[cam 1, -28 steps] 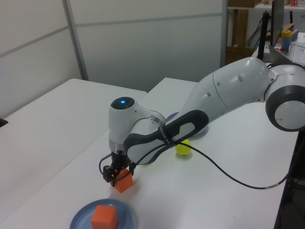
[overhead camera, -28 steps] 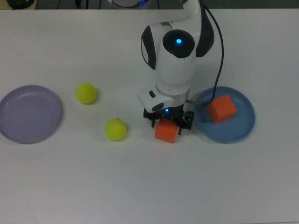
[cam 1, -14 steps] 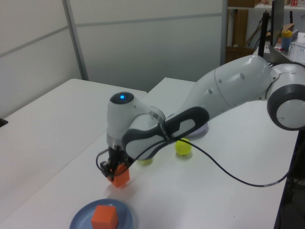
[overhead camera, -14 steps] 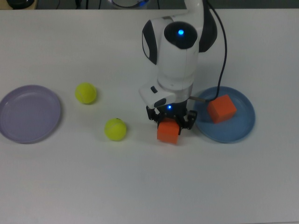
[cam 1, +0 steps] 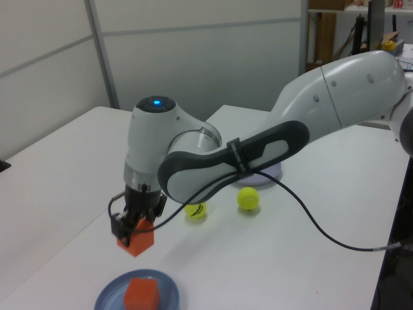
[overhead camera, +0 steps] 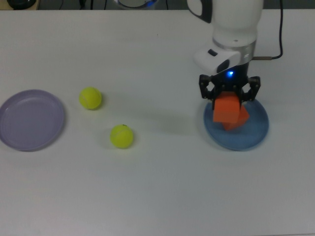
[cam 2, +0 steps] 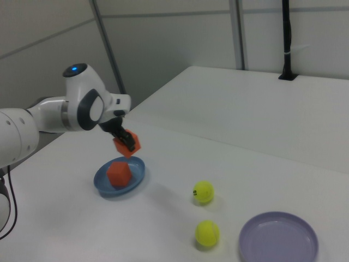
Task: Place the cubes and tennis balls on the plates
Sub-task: 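Lift the second cube and stack it on the first cube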
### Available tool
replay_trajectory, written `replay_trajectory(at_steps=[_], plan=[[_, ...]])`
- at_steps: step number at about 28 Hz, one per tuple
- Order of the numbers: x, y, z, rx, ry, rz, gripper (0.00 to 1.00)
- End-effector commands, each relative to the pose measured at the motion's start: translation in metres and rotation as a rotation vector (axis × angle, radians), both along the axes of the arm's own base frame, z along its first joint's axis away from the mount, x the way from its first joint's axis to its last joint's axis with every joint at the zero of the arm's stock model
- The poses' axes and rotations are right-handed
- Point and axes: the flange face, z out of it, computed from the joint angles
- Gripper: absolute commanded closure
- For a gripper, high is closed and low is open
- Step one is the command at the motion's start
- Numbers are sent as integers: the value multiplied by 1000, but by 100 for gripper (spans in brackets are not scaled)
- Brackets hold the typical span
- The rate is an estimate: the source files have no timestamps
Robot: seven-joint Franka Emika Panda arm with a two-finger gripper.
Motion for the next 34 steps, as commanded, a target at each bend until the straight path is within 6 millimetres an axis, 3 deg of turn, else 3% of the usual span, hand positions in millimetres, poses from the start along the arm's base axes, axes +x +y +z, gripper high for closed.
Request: replay_trajectory(at_steps=[1, 12, 22, 34], plan=[[-22, 15, -8, -17, 44, 24, 100], [-41, 33, -39, -60, 74, 42, 100], [-39, 33, -57, -87, 80, 43, 100], [-37, 34, -55, -89, 70, 45, 100]])
